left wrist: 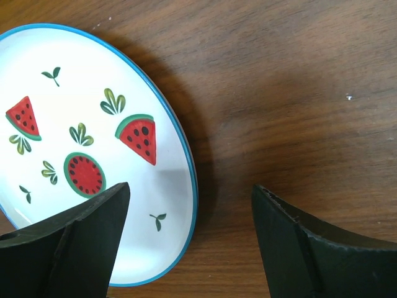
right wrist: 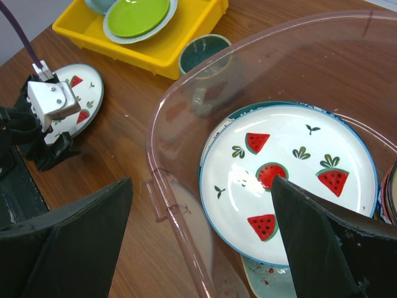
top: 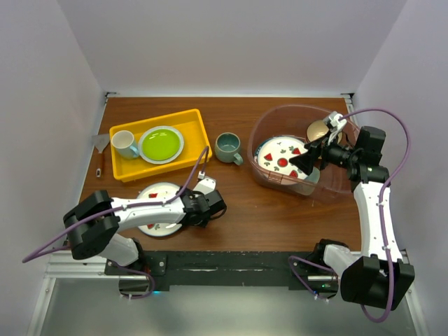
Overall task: Place the mixed dishes into the plastic bin
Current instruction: Pick up the plate at the center of the board.
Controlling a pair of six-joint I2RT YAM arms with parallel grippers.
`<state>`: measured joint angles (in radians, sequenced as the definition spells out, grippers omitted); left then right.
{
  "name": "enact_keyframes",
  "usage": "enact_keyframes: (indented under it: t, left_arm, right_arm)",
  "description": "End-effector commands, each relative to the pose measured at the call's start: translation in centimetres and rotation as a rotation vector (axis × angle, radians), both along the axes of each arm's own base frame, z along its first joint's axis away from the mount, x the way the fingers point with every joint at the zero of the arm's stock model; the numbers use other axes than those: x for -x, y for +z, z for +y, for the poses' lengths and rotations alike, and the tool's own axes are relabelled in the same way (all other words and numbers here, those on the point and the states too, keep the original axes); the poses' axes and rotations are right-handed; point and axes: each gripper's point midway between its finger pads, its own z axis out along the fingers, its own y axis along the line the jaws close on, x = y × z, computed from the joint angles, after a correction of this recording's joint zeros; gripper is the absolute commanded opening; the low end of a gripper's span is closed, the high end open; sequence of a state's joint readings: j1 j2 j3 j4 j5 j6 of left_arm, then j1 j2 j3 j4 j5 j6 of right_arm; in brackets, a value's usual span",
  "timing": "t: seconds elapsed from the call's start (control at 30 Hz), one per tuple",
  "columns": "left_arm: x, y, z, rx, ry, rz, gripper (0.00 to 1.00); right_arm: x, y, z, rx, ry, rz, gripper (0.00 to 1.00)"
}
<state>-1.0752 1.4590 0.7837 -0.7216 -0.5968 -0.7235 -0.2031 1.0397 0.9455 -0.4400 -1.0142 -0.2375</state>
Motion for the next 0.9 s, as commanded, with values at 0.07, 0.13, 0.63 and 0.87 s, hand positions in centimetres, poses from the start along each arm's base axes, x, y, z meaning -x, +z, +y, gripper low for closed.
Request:
enact_keyframes:
  t: [0.07,0.13,0.63,0.87]
  left_arm:
    - [-0.6,0.6,-0.6,0.019,0.034,-0.039,0.84]
    - [-0.6,0.5,-0.5,0.018,0.037,-0.038,0.83]
    - [-0.3,-0.2,0.2,-0.022,0.056,-0.025,0.82]
    - [-0.2,-0.3,0.6,-0.040,0.060,-0.027,0.81]
  right_arm:
    - [-0.1,0.9,0.0,0.008,0.008,-0.055,0.98]
    - [-0.1,1.0,0.0,0.008,0.006,-0.055,0.98]
    - [0.0,1.0,0.1,0.007,0.011,-0.057,0.98]
    - [0.1,1.0,0.1,0.007,0.011,-0.057,0.98]
